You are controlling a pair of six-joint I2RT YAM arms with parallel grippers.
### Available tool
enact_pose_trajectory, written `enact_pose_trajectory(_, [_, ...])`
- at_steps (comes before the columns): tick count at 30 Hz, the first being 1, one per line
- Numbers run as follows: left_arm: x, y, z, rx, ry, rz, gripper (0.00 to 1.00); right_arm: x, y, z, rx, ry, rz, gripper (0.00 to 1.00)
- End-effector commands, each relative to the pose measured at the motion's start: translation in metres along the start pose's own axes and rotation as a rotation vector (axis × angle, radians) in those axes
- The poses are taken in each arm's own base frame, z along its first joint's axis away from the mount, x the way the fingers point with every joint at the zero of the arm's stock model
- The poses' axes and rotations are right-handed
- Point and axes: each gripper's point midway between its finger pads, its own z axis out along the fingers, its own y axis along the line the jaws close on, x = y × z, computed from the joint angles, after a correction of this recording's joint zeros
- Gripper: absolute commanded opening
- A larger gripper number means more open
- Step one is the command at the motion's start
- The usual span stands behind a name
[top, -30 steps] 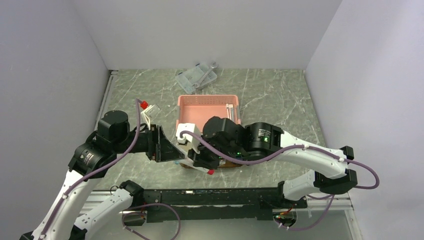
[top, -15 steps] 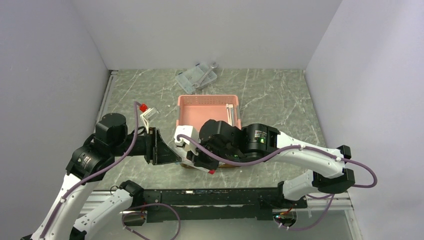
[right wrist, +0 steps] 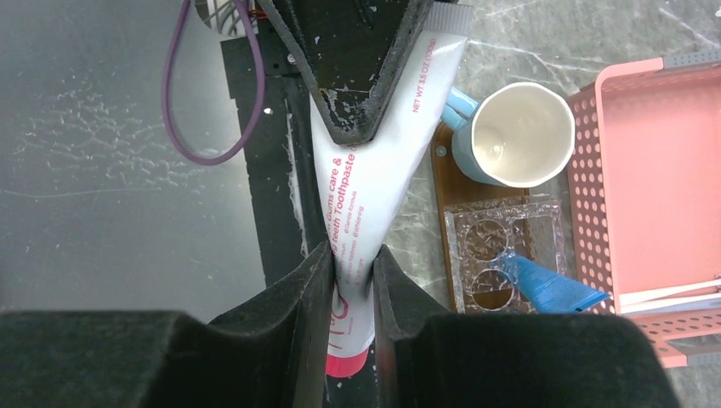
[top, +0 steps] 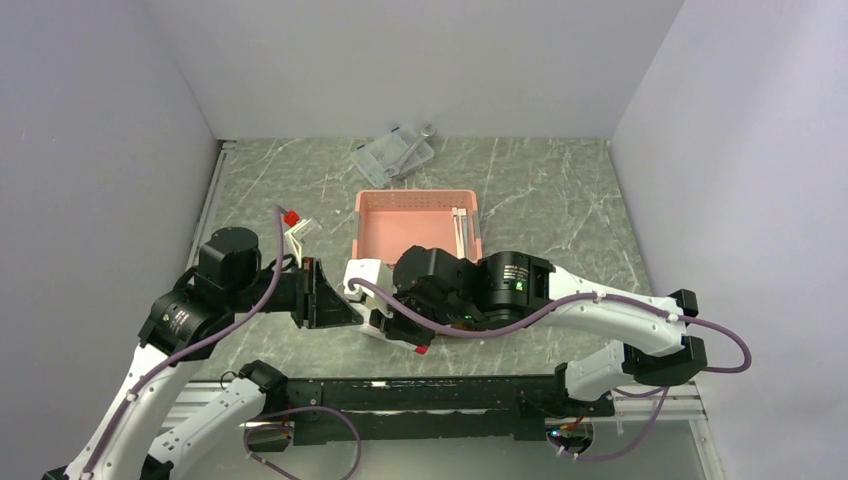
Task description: Prepare toiletry sets of a toothbrush and toothpaste on the tray
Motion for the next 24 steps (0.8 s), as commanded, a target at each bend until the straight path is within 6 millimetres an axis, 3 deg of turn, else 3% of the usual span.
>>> enact_pose_trajectory(1, [-0.004,-0.004,0.0,0.03,-0.015,0.043,0.19,-0.02,-0.003,-0.012,0.032,-0.079,0.001,0.23])
enact_pose_trajectory(5, [-0.004,-0.004,0.0,0.028,-0.017,0.047,0.0,-0.017,-0.008,-0.01,0.059,-0.076,0.002,0.24])
enact_pose_trajectory(7, [-0.005,-0.002,0.001,0.02,-0.017,0.047,0.0,-0.015,-0.01,-0.009,0.069,-0.074,0.002,0.27])
enact_pose_trajectory(14, [-0.013,0.009,-0.002,-0.079,-0.037,0.059,0.0,-0.013,-0.025,-0.015,0.157,-0.098,0.059,0.55])
enact_pose_trajectory(20, [-0.026,0.021,-0.008,-0.201,-0.063,0.081,0.0,-0.002,-0.066,-0.021,0.276,-0.102,0.174,0.59])
enact_pose_trajectory(24, [-0.034,0.021,-0.013,-0.253,-0.068,0.102,0.0,0.007,-0.106,-0.027,0.408,-0.104,0.287,0.6])
